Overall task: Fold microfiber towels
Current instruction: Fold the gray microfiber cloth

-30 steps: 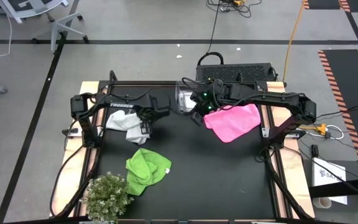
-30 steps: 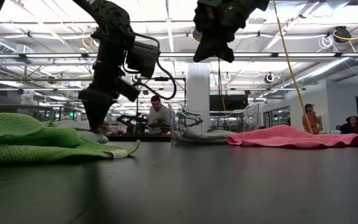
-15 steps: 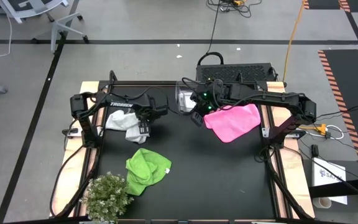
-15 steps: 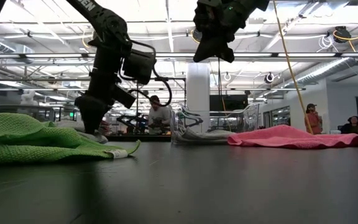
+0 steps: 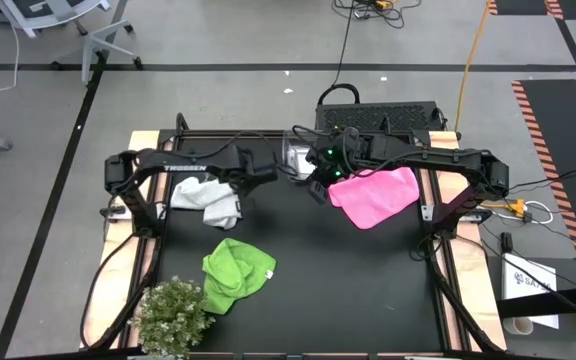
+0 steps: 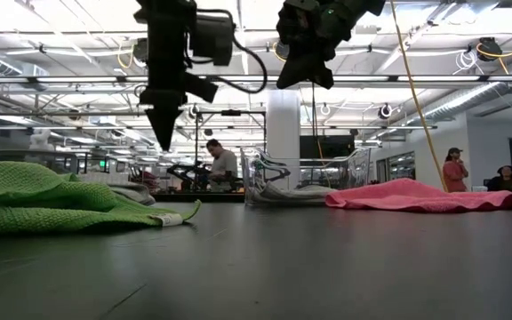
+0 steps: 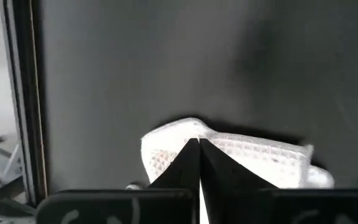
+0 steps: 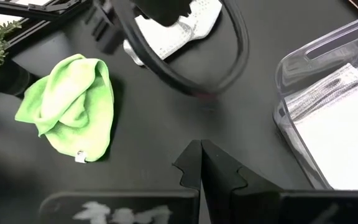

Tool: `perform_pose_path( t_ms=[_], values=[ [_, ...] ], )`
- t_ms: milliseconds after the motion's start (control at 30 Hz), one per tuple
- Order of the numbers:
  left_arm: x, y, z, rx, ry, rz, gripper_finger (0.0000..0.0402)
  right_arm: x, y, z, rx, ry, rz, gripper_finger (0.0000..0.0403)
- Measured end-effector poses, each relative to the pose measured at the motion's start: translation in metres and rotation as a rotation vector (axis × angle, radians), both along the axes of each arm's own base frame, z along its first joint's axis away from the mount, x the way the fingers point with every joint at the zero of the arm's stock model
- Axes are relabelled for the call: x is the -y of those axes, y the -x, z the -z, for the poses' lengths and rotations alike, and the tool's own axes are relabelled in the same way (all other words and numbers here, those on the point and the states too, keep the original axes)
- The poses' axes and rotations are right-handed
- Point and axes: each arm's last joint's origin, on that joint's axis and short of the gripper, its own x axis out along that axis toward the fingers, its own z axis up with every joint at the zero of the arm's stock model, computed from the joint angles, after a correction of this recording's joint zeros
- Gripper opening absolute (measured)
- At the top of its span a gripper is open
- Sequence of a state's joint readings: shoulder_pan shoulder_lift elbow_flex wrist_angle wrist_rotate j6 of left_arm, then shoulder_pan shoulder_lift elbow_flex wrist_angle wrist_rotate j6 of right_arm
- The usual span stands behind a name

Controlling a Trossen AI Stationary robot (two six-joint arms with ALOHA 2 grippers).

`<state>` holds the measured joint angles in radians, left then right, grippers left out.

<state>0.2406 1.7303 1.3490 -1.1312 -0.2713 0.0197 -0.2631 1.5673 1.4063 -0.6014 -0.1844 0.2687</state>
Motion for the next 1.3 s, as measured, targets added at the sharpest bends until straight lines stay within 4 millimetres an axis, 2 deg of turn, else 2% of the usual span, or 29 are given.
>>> perform_pose_path(
  t_ms=[200,567,800,1100,1200,1300],
  values=[
    [0.001,0.003,-0.002,-0.001,0.013,-0.049,0.0042,-0.003,-0.001,0.000,0.000,0.013,-0.023,0.0000],
    [-0.002,0.003,0.046,-0.132,0.035,-0.078,0.0184,-0.003,-0.001,0.000,-0.001,-0.012,-0.002,0.0000],
    [-0.008,0.014,0.064,-0.205,0.049,-0.102,0.0233,-0.003,-0.001,0.000,-0.001,-0.025,0.013,0.0000],
    [-0.018,0.026,0.075,-0.251,0.051,-0.101,0.0234,-0.003,-0.001,0.000,-0.001,-0.032,0.023,0.0000],
    [-0.019,0.028,0.076,-0.257,0.054,-0.103,0.0196,-0.003,-0.001,0.000,-0.001,-0.031,0.024,0.0000],
    [-0.019,0.028,0.076,-0.257,0.054,-0.102,0.0121,-0.003,-0.001,0.000,-0.001,-0.029,0.024,0.0000]
  ],
)
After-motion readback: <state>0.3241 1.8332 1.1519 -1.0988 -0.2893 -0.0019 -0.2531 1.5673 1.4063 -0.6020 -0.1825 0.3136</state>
